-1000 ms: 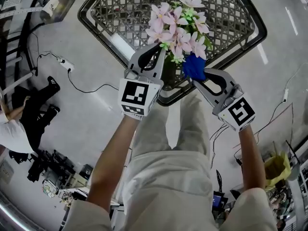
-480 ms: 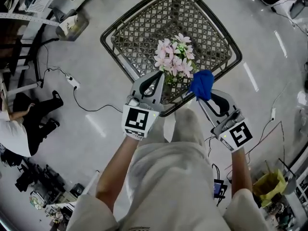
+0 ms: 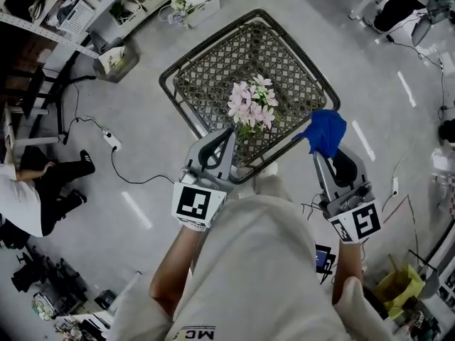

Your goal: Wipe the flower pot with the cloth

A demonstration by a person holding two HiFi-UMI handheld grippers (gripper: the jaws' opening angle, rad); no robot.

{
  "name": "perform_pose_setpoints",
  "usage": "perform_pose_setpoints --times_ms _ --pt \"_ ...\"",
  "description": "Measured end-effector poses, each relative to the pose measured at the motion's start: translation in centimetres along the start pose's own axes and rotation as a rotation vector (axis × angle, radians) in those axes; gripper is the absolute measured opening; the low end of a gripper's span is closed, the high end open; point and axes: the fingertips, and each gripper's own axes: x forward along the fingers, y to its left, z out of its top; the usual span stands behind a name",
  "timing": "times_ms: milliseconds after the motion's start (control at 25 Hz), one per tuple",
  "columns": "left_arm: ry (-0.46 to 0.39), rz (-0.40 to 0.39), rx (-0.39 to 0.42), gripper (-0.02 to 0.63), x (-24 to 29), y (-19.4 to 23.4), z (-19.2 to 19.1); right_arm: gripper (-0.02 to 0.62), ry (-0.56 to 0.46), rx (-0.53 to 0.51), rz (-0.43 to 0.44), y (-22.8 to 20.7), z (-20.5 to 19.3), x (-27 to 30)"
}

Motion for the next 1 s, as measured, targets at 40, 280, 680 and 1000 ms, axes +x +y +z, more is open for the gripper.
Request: perform_pose_setpoints --times_ms 40,280,680,1000 --pt "0.0 0.001 -0.011 0.023 -0.4 -0.2 0.3 0.106 -0.005 0.007 -0.02 -0.2 0.3 -0.4" --pt "-0.01 -0.016 -0.028 0.023 -1.5 -0.9 1.4 0.103 -0.038 0.045 -0.088 -0.6 1.0 -1.9" --pt "-0.035 -0.049 0.009 0.023 -1.2 -2.5 3.3 0.103 0.023 0.073 -0.101 -0.6 -1.5 -3.2" --pt "-0.014 -0.049 -0.019 0.023 -1.5 -3.1 2.0 0.103 0.024 0.047 -0.068 -0.5 -1.4 -2.2"
